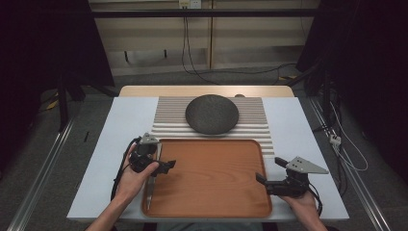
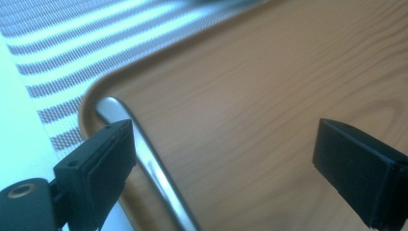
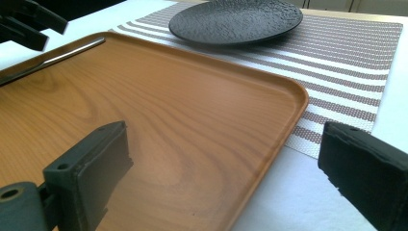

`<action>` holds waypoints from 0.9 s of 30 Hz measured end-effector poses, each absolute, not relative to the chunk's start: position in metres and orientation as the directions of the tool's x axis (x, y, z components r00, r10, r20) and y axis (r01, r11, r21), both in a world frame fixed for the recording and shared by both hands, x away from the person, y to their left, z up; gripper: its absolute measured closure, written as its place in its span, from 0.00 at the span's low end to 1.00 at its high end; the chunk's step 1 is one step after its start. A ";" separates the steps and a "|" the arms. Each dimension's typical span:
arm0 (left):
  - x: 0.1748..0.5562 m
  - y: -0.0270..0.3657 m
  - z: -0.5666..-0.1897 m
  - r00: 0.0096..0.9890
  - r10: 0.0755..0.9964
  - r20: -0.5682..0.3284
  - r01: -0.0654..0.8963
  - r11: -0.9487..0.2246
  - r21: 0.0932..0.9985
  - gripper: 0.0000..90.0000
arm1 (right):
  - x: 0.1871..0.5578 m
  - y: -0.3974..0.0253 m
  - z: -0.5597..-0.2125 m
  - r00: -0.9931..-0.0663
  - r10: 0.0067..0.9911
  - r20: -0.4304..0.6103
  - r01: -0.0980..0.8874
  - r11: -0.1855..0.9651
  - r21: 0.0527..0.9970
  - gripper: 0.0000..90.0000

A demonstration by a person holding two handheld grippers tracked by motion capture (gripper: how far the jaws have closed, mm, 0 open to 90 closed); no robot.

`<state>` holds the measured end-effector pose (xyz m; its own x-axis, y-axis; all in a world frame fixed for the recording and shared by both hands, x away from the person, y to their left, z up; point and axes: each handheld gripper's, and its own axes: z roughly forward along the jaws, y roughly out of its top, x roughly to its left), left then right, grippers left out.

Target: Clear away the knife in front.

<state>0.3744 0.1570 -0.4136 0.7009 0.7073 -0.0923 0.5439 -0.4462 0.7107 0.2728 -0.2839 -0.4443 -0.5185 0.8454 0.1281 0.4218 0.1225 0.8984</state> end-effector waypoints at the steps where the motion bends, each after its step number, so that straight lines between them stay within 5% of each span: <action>1: 0.372 0.159 -0.411 0.707 0.703 -0.083 0.530 -0.447 0.721 0.07 | 0.273 -0.284 -0.444 -0.519 0.845 0.128 0.421 0.122 0.899 0.05; 14: 0.351 0.173 -0.402 0.669 0.743 -0.021 0.451 -0.383 0.806 0.07 | 0.271 -0.287 -0.444 -0.504 0.853 0.135 0.423 0.107 0.900 0.04; 27: 0.341 0.196 -0.416 0.605 0.795 -0.041 0.475 -0.319 0.820 0.07 | 0.271 -0.289 -0.444 -0.495 0.858 0.136 0.424 0.102 0.900 0.05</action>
<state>0.3411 0.1961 -0.4160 0.6052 0.7950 -0.0413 0.4753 -0.3192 0.8199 0.2705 -0.2890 -0.4444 -0.4947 0.8584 0.1356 0.4235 0.1018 0.9002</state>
